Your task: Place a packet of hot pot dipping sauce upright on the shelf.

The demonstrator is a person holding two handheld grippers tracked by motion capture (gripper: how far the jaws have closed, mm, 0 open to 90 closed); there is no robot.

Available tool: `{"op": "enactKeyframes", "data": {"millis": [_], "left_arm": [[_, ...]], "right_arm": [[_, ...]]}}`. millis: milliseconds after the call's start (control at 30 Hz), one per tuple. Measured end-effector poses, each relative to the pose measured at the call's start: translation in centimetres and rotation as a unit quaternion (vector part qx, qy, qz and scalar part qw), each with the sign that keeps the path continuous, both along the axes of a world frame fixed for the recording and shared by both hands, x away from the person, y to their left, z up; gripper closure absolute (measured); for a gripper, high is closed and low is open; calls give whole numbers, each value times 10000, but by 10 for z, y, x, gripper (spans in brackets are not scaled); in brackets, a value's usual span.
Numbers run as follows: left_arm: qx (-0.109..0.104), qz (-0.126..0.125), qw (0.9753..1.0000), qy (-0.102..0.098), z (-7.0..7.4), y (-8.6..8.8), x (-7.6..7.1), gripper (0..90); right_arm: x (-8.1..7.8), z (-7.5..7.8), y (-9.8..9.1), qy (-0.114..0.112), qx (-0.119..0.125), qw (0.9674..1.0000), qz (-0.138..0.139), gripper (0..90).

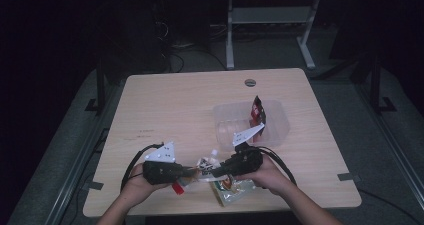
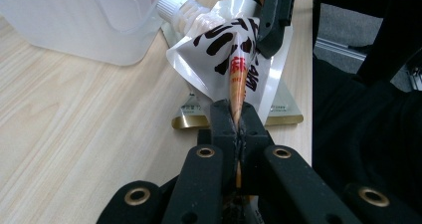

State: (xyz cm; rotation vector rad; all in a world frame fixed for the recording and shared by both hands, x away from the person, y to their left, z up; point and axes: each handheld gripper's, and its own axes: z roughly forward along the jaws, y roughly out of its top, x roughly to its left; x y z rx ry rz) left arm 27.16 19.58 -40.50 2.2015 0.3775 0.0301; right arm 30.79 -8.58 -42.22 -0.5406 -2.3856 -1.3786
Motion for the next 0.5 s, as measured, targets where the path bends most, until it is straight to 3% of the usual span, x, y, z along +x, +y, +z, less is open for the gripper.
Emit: {"op": "enactKeyframes", "data": {"millis": [300,500], "left_arm": [[-122,69,9999,50,0,1,4,815],[-253,207,9994,116,0,4,6,679]], "right_arm": [[1,1,-5,252,342,9991,-65,892],[1,3,-7,214,402,9989,-53,895]]}}
